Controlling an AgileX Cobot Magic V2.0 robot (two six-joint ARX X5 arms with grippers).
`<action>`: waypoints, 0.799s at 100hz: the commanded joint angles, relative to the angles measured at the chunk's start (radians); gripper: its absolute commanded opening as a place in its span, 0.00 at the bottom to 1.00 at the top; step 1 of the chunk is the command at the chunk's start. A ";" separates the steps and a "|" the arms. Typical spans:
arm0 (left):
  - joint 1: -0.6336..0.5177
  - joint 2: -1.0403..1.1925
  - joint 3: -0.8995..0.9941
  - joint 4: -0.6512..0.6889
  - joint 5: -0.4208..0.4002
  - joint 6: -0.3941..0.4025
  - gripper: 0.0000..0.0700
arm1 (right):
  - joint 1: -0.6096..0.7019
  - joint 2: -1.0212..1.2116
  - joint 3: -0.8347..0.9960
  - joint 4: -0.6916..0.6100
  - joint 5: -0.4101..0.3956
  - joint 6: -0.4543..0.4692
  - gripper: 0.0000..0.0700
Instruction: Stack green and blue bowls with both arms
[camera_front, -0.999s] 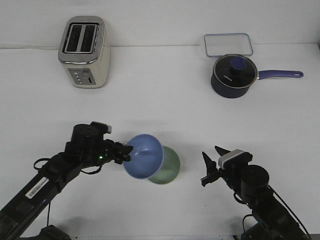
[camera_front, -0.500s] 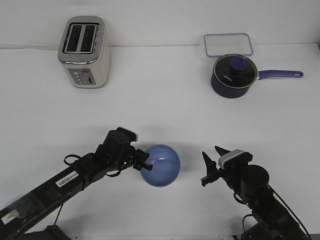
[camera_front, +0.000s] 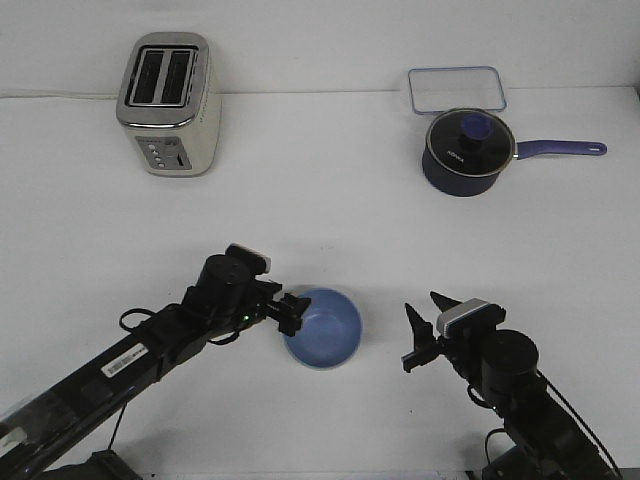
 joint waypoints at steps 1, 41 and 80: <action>0.019 -0.050 0.025 0.010 -0.060 0.039 0.66 | 0.006 0.005 0.007 0.008 0.017 -0.011 0.47; 0.242 -0.414 0.026 -0.066 -0.337 0.246 0.02 | 0.006 -0.075 0.007 0.044 0.093 -0.021 0.40; 0.412 -0.804 -0.245 0.003 -0.338 0.336 0.02 | 0.006 -0.377 -0.025 -0.054 0.181 -0.048 0.01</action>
